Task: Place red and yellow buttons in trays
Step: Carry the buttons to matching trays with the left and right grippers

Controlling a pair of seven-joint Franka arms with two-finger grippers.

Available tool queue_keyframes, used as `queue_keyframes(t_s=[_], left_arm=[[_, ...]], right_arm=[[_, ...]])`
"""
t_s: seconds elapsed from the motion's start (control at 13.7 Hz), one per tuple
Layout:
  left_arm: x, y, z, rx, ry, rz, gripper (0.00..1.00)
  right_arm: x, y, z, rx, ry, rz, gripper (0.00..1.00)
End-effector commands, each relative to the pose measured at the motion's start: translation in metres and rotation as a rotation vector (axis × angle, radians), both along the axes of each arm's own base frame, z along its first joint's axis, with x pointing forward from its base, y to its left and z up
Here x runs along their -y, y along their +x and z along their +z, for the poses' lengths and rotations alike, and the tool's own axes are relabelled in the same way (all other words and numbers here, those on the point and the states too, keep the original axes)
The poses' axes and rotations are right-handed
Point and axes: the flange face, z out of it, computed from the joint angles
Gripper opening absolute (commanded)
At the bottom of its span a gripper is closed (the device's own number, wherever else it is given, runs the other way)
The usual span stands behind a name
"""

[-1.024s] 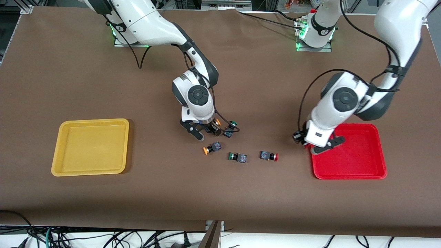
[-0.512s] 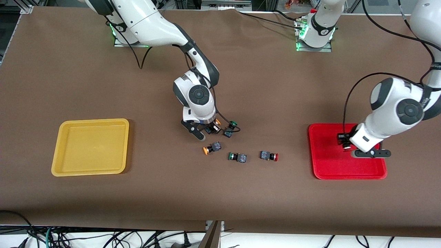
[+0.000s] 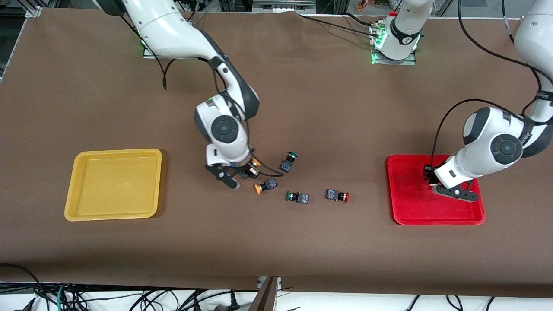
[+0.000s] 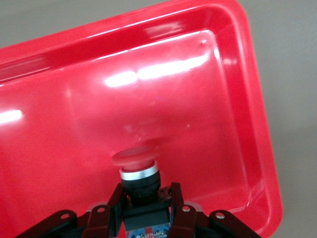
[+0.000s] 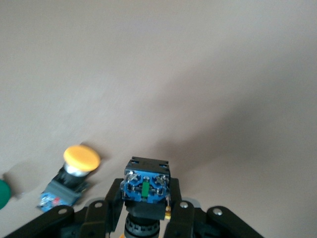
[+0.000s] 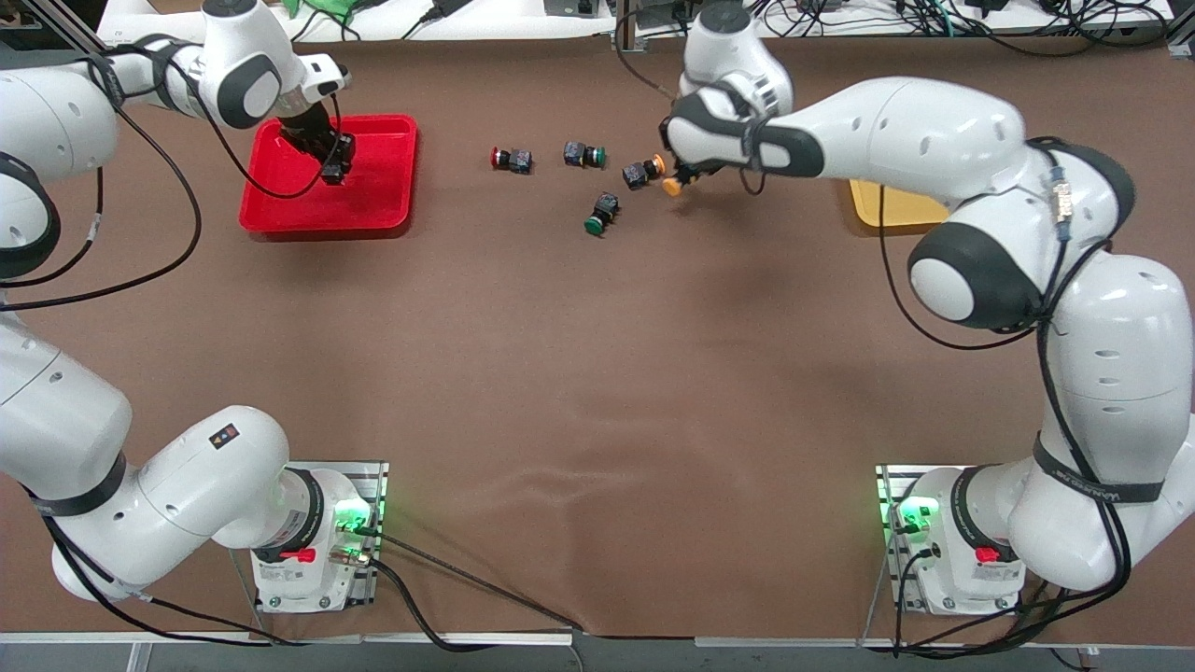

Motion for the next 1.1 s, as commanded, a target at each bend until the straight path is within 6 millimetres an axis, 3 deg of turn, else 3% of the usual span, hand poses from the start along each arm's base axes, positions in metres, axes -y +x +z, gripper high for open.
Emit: queue_keyframes(t_s=[0.0, 0.22, 0.29, 0.37, 0.44, 0.59, 0.73, 1.02], left_arm=[[0.015, 0.000, -0.029, 0.015, 0.026, 0.016, 0.00], [0.037, 0.001, -0.046, 0.023, 0.057, 0.033, 0.00], [0.038, 0.001, -0.045, 0.025, 0.057, 0.035, 0.08], [0.038, 0.002, -0.045, 0.026, 0.057, 0.034, 0.59], [0.037, 0.003, -0.042, 0.029, 0.060, 0.034, 1.00], [0.032, 0.006, -0.036, 0.037, 0.067, 0.036, 1.00], [0.029, 0.008, -0.016, 0.046, 0.096, 0.037, 1.00], [0.045, 0.020, 0.065, 0.008, 0.127, 0.071, 1.00]], right_arm=[[0.059, 0.017, 0.045, -0.057, -0.005, 0.161, 0.05], [0.155, 0.042, 0.066, -0.131, -0.009, 0.300, 0.05], [0.187, 0.048, 0.070, -0.147, -0.004, 0.335, 0.05], [0.222, 0.055, 0.070, -0.160, -0.003, 0.366, 0.05], [0.255, 0.061, 0.069, -0.169, -0.008, 0.405, 0.05], [0.318, 0.067, 0.063, -0.177, -0.030, 0.476, 0.05], [0.374, 0.069, 0.046, -0.182, -0.031, 0.449, 0.05], [0.459, 0.056, -0.001, -0.143, -0.031, 0.479, 0.05]])
